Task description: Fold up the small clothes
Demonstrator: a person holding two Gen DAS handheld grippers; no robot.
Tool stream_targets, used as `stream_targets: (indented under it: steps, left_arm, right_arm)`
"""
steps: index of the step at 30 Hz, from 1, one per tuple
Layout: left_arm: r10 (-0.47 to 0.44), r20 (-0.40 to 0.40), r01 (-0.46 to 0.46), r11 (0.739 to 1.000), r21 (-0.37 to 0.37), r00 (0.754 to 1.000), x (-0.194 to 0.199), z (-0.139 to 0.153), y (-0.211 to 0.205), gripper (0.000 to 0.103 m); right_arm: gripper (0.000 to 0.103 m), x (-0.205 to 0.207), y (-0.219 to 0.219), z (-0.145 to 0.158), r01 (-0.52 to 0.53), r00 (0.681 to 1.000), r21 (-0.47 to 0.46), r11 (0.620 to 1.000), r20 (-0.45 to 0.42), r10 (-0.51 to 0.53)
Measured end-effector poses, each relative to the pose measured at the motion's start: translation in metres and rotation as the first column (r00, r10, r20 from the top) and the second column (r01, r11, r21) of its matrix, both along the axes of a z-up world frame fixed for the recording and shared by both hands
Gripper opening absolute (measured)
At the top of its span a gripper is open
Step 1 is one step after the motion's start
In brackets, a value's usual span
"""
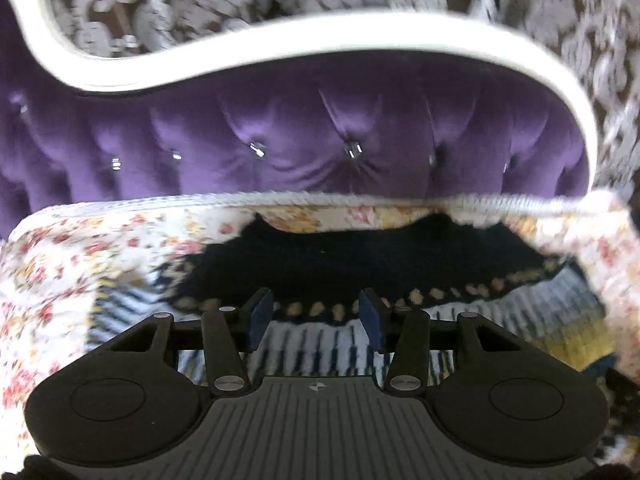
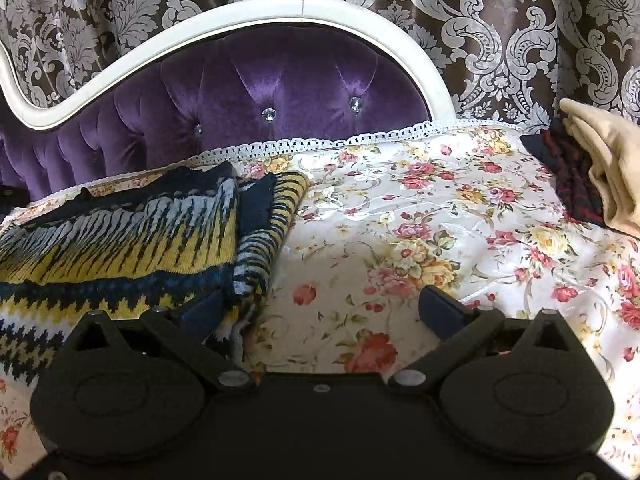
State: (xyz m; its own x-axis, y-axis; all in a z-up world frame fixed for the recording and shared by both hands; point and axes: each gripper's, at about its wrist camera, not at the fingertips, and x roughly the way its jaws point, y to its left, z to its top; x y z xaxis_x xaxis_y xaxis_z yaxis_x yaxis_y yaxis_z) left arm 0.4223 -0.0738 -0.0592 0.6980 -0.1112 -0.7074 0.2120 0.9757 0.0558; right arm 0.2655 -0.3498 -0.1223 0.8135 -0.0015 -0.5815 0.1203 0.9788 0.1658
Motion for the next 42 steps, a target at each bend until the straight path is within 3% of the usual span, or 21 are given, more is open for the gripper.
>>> stream_targets:
  steps: [3, 5, 12, 21, 30, 33, 36, 39, 42]
  left_arm:
    - [-0.028, -0.079, 0.036, 0.994, 0.099, 0.997, 0.011, -0.033, -0.018, 0.049]
    - [-0.029, -0.014, 0.031, 0.990, 0.139, 0.999, 0.002, -0.039, -0.023, 0.051]
    - [0.025, -0.028, -0.023, 0.995, 0.100, 0.999, -0.007, -0.039, -0.017, 0.051]
    - [0.033, -0.007, -0.032, 0.993, 0.112, 0.999, -0.001, -0.039, -0.023, 0.052]
    - [0.005, -0.022, -0.001, 0.987, 0.159, 1.000, 0.003, -0.031, -0.025, 0.054]
    - [0.005, 0.014, -0.008, 0.975, 0.220, 1.000, -0.008, -0.018, -0.028, 0.053]
    - [-0.003, 0.042, -0.005, 0.979, 0.205, 0.999, -0.028, -0.003, -0.021, 0.053]
    - [0.012, -0.005, -0.011, 0.990, 0.139, 1.000, -0.043, -0.001, -0.009, 0.053]
    - [0.010, -0.089, 0.004, 0.988, 0.156, 0.996, -0.047, -0.019, -0.006, 0.054]
  right_arm:
    - [0.103, -0.001, -0.001, 0.000, 0.000, 1.000, 0.008, 1.000, 0.007, 0.000]
    - [0.103, -0.001, -0.002, 0.000, 0.001, 1.000, 0.012, 1.000, 0.009, -0.001]
    - [0.103, -0.001, -0.002, -0.001, -0.001, 1.000, 0.013, 1.000, 0.010, 0.001]
    - [0.103, -0.001, -0.002, -0.001, -0.002, 1.000, 0.012, 1.000, 0.010, 0.002]
    - [0.103, -0.001, -0.003, -0.001, -0.002, 1.000, 0.016, 1.000, 0.011, 0.002]
    - [0.103, -0.002, -0.004, -0.001, -0.003, 1.000, 0.024, 1.000, 0.014, 0.003]
    - [0.103, -0.002, -0.004, -0.001, -0.002, 1.000, 0.028, 1.000, 0.015, 0.002]
    - [0.103, -0.002, -0.004, -0.001, -0.003, 1.000, 0.031, 1.000, 0.016, 0.002]
    - [0.103, -0.002, -0.004, -0.001, -0.002, 1.000, 0.033, 0.999, 0.017, 0.002]
